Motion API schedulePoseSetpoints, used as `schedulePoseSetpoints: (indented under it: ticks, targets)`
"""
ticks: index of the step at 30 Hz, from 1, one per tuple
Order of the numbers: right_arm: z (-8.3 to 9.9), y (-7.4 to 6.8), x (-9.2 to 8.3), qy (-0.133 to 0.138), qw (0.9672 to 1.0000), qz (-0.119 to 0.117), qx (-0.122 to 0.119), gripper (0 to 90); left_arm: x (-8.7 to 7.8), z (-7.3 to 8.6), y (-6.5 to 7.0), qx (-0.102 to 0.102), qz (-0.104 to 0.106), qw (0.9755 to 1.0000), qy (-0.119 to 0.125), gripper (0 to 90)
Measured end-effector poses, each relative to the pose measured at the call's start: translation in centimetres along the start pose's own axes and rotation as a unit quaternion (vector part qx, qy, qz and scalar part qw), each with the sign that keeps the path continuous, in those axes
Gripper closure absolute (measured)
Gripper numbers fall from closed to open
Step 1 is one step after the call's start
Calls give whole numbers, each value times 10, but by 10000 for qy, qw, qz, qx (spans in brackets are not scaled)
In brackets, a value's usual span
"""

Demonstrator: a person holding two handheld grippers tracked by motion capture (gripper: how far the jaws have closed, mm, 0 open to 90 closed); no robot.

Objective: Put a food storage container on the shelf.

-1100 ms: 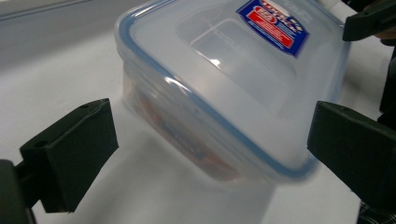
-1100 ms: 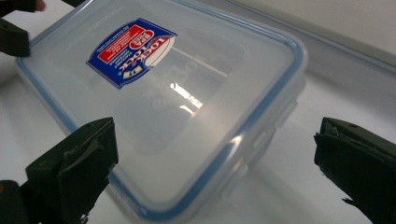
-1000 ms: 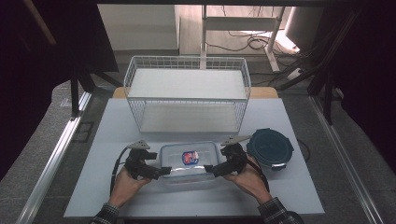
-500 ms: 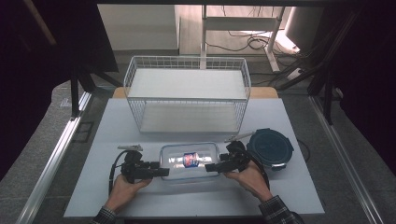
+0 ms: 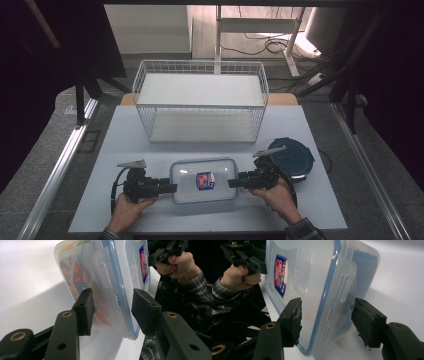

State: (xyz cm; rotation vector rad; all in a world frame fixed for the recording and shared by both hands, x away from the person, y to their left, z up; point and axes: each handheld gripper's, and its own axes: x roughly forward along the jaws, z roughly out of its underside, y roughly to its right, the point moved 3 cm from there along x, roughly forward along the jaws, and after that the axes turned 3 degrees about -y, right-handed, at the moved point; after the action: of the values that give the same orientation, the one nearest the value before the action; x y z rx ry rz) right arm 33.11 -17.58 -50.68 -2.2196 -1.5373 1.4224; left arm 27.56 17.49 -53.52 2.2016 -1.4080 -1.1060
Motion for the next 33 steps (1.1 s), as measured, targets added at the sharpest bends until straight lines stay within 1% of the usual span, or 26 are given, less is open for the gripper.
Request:
schedulePoseSetpoints:
  ticks: [2,3,4,5,6,7,9,11,13,15,17,21,24,28,31,33]
  targets:
    - [1,0,-1,36,10000,29,-4,449,0,0,0,-68,3,10000,41,530]
    - [1,-1,-1,41,10000,48,70,455,0,0,0,-93,-11,9999,59,531]
    - [1,-1,-1,41,10000,48,70,455,0,0,1,-117,-29,9999,71,531]
    - [1,-2,-2,62,9998,60,198,467,0,0,1,-152,-49,9998,80,536]
    - [1,-2,-2,62,9998,60,198,467,1,-1,1,-161,-71,9998,99,536]
    - [1,-2,-2,77,9997,68,209,476,0,-1,2,-174,-146,9996,153,540]
    - [1,-6,-4,181,9996,147,145,493,-1,-3,3,-150,-293,9992,205,547]
    - [0,-10,-3,210,9994,256,51,493,-1,-5,3,-184,-376,9988,253,543]
    - [0,-14,-2,252,9990,373,-73,495,-2,-5,2,-216,-402,9985,299,540]
    - [-1,-17,-1,310,9987,396,-118,503,-3,-6,1,-170,-483,9982,317,531]
    - [-1,-18,-1,333,9985,406,-150,505,-4,-6,2,-179,-541,9977,359,527]
    - [-2,-20,-2,398,9982,406,-182,506,-7,-10,4,-98,-556,9975,414,527]
    - [-3,-21,-4,477,9979,379,-222,507,-9,-12,5,-62,-514,9977,449,530]
    - [-6,-22,-7,561,9974,354,-267,507,-13,-16,5,-54,-366,9982,478,542]
    - [-10,-23,-9,637,9971,303,-300,509,-16,-21,7,18,-340,9981,505,550]
    - [-12,-24,-11,677,9968,287,-302,509,-18,-25,7,25,-296,9983,505,552]
